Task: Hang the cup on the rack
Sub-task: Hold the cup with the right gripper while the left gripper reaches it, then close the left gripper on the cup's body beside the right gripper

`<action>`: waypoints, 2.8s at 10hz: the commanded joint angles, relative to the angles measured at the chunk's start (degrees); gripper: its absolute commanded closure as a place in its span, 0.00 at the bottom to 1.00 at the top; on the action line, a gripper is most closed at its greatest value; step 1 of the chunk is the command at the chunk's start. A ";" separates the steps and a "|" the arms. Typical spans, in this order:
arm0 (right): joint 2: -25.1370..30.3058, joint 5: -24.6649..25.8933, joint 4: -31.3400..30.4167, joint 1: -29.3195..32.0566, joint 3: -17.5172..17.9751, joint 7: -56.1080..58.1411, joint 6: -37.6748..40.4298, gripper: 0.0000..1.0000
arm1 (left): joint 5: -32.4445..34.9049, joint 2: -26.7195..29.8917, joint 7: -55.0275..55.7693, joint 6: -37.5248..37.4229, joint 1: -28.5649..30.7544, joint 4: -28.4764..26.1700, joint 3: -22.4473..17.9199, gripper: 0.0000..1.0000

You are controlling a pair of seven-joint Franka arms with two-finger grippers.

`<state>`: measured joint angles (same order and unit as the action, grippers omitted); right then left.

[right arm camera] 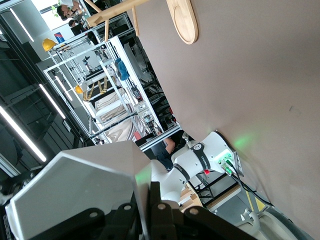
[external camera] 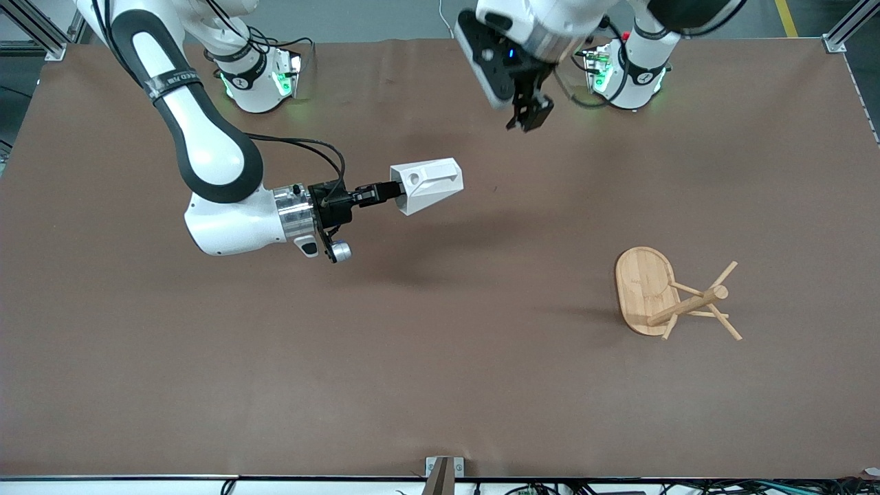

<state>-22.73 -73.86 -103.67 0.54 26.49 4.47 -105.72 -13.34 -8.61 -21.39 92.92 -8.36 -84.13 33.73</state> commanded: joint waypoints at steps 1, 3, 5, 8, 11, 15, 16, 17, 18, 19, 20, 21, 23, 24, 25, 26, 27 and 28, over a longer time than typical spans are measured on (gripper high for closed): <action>0.76 -1.38 -1.10 0.77 0.84 -0.52 0.42 0.99 | -0.55 -6.23 -1.28 1.81 0.19 3.17 0.28 0.00; 0.93 -1.29 -1.98 0.69 1.02 -0.52 0.43 0.99 | -0.38 -9.31 -1.46 6.98 -0.07 3.19 0.28 0.00; 1.02 -1.38 -1.98 1.03 2.68 -0.69 0.43 0.99 | -0.11 -11.68 -1.64 11.56 -0.34 3.19 0.28 0.00; 1.28 -1.55 -1.98 0.78 3.39 -1.66 0.08 0.99 | -0.46 -13.36 -2.69 12.37 -1.47 3.10 0.55 0.00; 1.28 -2.17 -1.98 1.04 4.88 -1.75 -0.27 0.99 | -1.08 -13.28 -5.15 11.85 -1.13 2.84 1.77 0.00; 1.46 -2.87 -1.89 1.04 5.06 -1.83 -0.28 0.99 | -2.04 -12.75 -6.21 4.14 -0.51 2.66 3.18 0.00; 1.46 -2.96 -1.89 0.95 5.06 -1.83 -0.28 0.99 | -2.05 -12.23 -6.12 2.37 -0.51 2.66 3.10 0.00; 1.55 -2.96 -1.89 0.95 5.15 -1.92 -0.28 0.99 | -2.05 -11.96 -6.03 2.35 -0.43 2.40 3.01 0.00; 1.55 -2.87 -1.89 0.95 5.15 -2.62 -0.28 0.99 | -2.05 -11.96 -5.68 3.31 -0.42 2.22 2.92 0.00; 1.55 -2.96 -1.80 0.95 5.15 -2.63 -0.28 0.99 | -2.05 -11.96 -5.16 5.84 -0.42 1.96 2.92 0.00; 1.55 -2.96 -1.80 0.95 5.15 -2.63 -0.28 0.99 | -1.96 -11.96 -4.98 7.69 -0.51 0.82 2.92 0.00; 1.55 -2.96 -1.80 0.86 5.24 -2.63 -0.36 0.99 | -1.96 -11.52 -4.98 9.28 -0.60 -0.58 3.01 0.00; 1.63 -2.96 -1.80 0.95 5.50 -2.63 -0.36 0.99 | -1.52 -10.91 -4.98 9.47 -0.51 -2.08 3.01 0.03; 1.63 -2.96 -1.89 0.95 5.59 -2.63 -0.71 0.99 | -1.34 -10.56 -5.07 9.47 -0.43 -2.35 3.01 0.07; 1.63 -2.96 -1.89 0.86 5.68 -2.80 -1.15 0.99 | -1.08 -10.21 -5.24 9.38 -0.42 -2.53 3.01 0.19; 1.63 -2.96 -1.80 0.95 6.29 -3.15 -1.50 0.99 | -1.08 -10.12 -5.24 9.12 -0.25 -2.61 2.92 0.35; 1.63 -2.87 -1.80 0.95 6.29 -3.24 -1.68 0.99 | -1.08 -9.77 -5.15 8.68 0.62 -2.96 2.92 0.50; 1.63 -2.87 -1.89 0.95 6.29 -3.24 -1.68 0.99 | -1.08 -8.89 -5.15 8.77 0.72 -3.75 2.92 0.54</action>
<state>-22.65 -75.23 -104.67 0.64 31.84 2.03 -106.39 -14.37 -19.43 -26.27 101.08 -8.37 -83.59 36.40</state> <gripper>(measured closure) 0.930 0.264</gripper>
